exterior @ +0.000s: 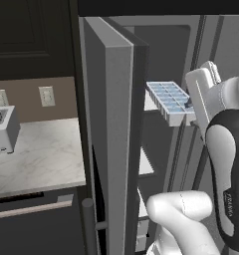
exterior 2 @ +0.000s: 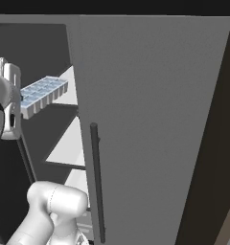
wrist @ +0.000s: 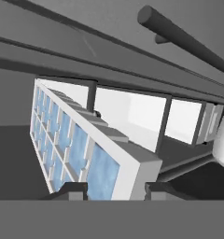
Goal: Open the freezer door, pick up the ice cube tray from the freezer, and place it on the dining counter.
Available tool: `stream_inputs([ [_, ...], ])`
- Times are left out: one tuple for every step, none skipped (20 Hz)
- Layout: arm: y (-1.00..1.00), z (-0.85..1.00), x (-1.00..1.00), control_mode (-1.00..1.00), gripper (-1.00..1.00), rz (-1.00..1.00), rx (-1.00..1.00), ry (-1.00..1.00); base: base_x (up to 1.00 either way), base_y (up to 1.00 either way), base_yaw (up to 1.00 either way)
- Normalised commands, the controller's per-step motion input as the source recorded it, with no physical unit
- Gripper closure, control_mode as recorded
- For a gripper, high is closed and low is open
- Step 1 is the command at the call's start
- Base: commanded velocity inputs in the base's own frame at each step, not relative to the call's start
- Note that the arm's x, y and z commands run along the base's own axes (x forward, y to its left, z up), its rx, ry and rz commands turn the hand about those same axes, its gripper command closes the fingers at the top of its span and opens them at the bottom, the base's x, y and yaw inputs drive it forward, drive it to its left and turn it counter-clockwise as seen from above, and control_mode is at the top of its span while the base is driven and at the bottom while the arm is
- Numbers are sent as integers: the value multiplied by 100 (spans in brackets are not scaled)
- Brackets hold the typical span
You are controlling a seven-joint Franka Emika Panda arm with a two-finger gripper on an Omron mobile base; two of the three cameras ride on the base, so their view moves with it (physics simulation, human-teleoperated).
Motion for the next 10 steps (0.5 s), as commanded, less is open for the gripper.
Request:
stream_inputs([
  [-39,4,-51,-100,100,0,0,0,0,0,0],
  [-39,10,-49,-100,100,0,0,0,0,0,0],
  [-33,14,-54,-100,100,0,0,0,0,0,0],
  [-19,5,-47,-100,100,0,0,0,0,0,0],
  [-12,0,-29,-100,100,0,0,0,0,0,0],
  [-5,1,-17,-100,100,0,0,0,0,0,0],
  [-1,5,-10,-100,100,0,0,0,0,0,0],
  [-3,1,-10,-100,100,0,0,0,0,0,0],
  [-11,1,-11,-100,100,0,0,0,0,0,0],
  [-18,6,-12,-100,100,1,0,0,0,0,0],
])
